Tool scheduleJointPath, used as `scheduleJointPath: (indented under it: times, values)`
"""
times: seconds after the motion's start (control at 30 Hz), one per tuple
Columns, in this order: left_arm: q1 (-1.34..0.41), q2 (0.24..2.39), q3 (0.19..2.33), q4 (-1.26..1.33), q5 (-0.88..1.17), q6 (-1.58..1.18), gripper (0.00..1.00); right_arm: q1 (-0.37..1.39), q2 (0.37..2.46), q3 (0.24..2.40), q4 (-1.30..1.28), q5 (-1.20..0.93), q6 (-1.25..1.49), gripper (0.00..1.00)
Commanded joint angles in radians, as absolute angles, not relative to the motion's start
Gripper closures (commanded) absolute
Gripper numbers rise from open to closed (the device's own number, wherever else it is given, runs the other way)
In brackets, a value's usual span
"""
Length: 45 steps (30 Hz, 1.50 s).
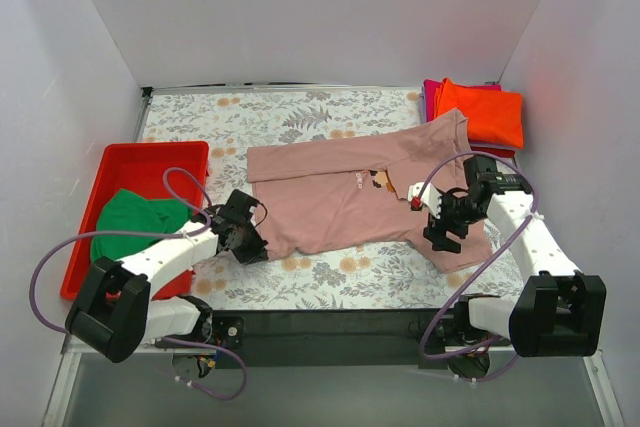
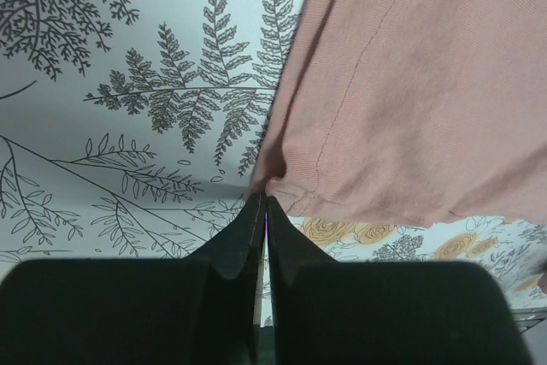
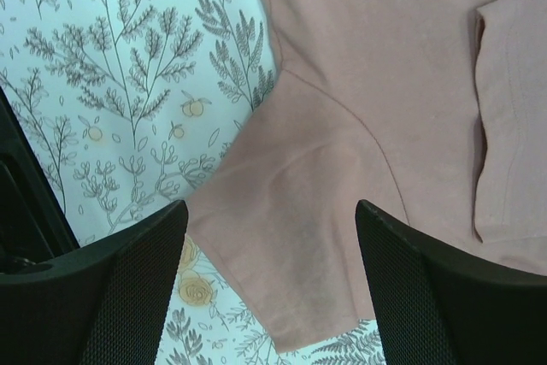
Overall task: Fold and stack the t-shirts
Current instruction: Fold the tshirt
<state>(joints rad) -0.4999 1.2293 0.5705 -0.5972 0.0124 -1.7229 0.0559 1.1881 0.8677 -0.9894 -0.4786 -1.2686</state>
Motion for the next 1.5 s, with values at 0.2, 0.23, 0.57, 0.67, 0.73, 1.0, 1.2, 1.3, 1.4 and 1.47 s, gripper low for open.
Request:
scheduleJointPath:
  times: [0.2,0.23,0.57,0.67,0.73,1.0,1.2,1.3,1.4,1.47]
  values:
    - [-0.505,1.106,0.572,-0.633,-0.035,-1.69,1.0,0.038,1.25,0.847,-1.161,-0.252,-1.479,0.22]
    - [-0.503,1.098,0.572,-0.634,-0.037,-1.692,1.0,0.038,1.249,0.836,-1.161,-0.221,-1.486,0.24]
    - [-0.503,1.089,0.566,-0.621,-0.026,-1.674,1.0,0.117,1.339,0.743,-1.08,-0.299,-1.367,0.26]
    - [-0.503,1.085,0.569,-0.614,-0.02,-1.664,1.0,0.143,1.35,0.692,-0.976,-0.266,-1.298,0.27]
    - [-0.503,1.075,0.569,-0.611,-0.021,-1.664,1.0,0.161,1.361,0.676,-0.916,-0.241,-1.255,0.31]
    - [-0.503,1.055,0.564,-0.617,-0.025,-1.666,1.0,0.181,1.351,0.663,-0.825,-0.161,-1.192,0.71]
    - [-0.503,1.061,0.574,-0.62,-0.038,-1.66,1.0,0.221,1.35,0.794,-0.882,-0.086,-1.186,0.84]
    - [-0.505,1.068,0.577,-0.618,-0.038,-1.66,1.0,0.308,1.39,0.894,-0.885,-0.054,-1.155,0.91]
    - [-0.503,1.068,0.578,-0.618,-0.038,-1.663,1.0,0.401,1.471,0.995,-0.882,-0.026,-1.1,0.94]
    - [-0.503,1.065,0.575,-0.617,-0.038,-1.663,1.0,0.44,1.541,1.076,-0.882,-0.015,-1.071,0.94]
